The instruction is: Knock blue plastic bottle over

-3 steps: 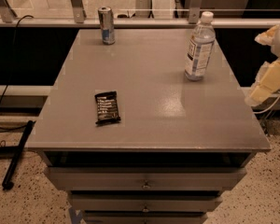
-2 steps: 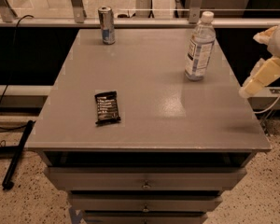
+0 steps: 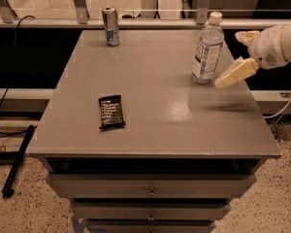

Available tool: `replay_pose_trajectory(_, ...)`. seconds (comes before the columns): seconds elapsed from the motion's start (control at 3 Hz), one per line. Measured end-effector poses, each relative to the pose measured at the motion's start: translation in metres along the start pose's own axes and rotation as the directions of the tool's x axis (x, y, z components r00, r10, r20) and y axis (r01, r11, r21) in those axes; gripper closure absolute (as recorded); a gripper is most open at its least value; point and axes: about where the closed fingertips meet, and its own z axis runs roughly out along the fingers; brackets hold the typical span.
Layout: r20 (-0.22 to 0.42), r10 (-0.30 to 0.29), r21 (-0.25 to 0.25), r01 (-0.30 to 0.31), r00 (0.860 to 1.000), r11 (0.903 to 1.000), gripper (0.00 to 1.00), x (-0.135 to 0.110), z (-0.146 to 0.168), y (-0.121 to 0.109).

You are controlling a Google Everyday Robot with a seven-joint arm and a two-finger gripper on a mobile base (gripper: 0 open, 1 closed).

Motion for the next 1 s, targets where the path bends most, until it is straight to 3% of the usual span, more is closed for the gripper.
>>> replay_pose_trajectory(0.33,0.128,0.010,0.003,-0.011,0.992,0.9999,0.00,-0.022,0.029,-0.005)
replay_pose_trajectory(0.67,0.220,0.044,0.006,-0.047,0.974,0.9989,0.00,-0.050,0.058,0.000)
replay_pose_trajectory(1.0,0.250,0.059,0.005,-0.062,0.967,0.9981,0.00,-0.078,0.077,0.008)
